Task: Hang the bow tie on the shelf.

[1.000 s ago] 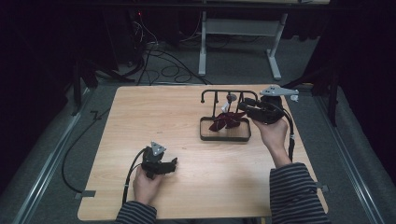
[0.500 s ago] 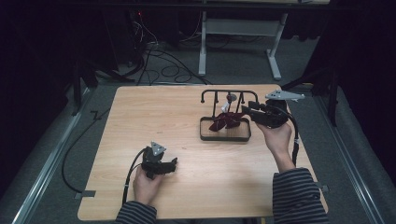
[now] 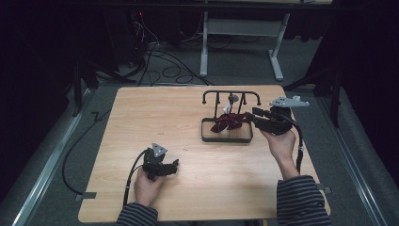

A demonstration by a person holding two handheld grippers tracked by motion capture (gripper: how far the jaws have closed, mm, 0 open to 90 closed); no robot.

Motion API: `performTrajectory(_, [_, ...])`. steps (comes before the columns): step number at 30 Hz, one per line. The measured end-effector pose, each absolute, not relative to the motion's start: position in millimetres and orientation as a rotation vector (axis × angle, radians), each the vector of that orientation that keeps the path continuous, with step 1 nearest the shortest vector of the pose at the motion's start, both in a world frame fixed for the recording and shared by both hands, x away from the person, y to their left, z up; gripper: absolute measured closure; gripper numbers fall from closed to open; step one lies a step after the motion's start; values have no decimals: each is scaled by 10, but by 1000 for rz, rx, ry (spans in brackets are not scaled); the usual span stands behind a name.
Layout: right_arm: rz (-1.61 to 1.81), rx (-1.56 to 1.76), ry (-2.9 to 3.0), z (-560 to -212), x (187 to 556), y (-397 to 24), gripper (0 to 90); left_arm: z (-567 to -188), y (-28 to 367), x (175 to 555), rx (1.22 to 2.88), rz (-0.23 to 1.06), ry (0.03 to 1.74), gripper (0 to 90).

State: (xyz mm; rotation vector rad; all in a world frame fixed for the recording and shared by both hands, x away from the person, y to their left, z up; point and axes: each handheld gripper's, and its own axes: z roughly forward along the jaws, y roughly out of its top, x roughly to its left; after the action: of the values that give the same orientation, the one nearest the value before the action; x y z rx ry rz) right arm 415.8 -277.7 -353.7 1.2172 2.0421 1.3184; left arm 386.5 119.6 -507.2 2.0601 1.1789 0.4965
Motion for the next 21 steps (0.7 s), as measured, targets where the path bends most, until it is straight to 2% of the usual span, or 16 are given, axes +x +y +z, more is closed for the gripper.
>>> performTrajectory(21, [1324, 1235, 2054, -3683, 4024, -2821, 599, -5072, 1195, 3865, 2060, 497, 1179, 195])
